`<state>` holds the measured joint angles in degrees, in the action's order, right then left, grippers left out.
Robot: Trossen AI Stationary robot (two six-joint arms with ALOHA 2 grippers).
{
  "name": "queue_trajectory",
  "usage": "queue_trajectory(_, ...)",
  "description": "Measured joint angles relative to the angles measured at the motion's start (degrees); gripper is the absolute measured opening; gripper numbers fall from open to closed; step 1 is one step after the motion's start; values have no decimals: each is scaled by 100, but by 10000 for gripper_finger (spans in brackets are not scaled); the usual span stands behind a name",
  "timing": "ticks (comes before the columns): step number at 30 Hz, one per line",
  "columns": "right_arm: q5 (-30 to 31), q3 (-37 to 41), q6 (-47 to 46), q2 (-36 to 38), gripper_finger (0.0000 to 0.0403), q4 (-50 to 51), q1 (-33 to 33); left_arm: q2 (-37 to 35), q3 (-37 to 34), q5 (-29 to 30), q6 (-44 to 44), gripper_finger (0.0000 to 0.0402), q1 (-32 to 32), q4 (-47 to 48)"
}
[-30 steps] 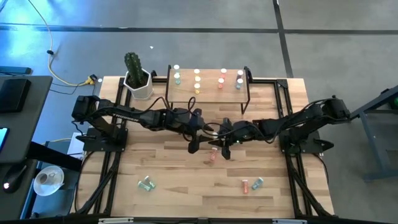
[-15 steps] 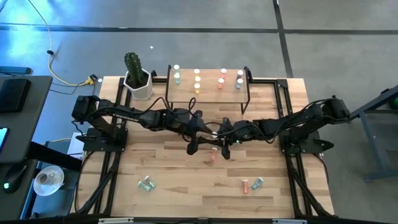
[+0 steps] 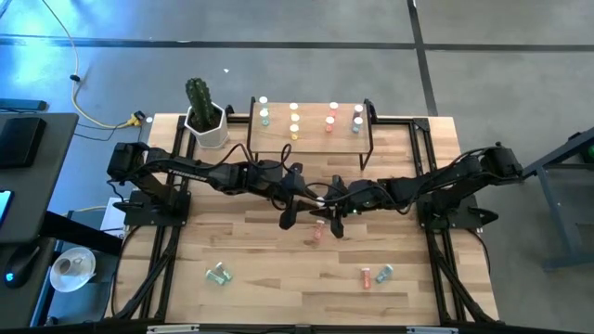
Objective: Pick and place medicine bottles onto shelf by color
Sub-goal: Put the yellow pill bottle on the shelf aligned with the other yellow pill bottle
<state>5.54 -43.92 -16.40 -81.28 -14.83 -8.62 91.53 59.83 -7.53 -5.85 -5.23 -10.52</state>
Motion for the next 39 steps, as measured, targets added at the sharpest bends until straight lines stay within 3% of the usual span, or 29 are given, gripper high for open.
queue_trajectory(10, 2, 0, 4, 0, 83, -4, 2, 0, -2, 0, -2, 94, 0, 7)
queue_trajectory(23, 4, 0, 2, 0, 83, -4, 2, 0, -2, -2, -1, 92, 0, 14)
queue_trajectory(39, -95, -155, 149, 4, 83, 121, 0, -13, -11, -104, -295, 125, 4, 210)
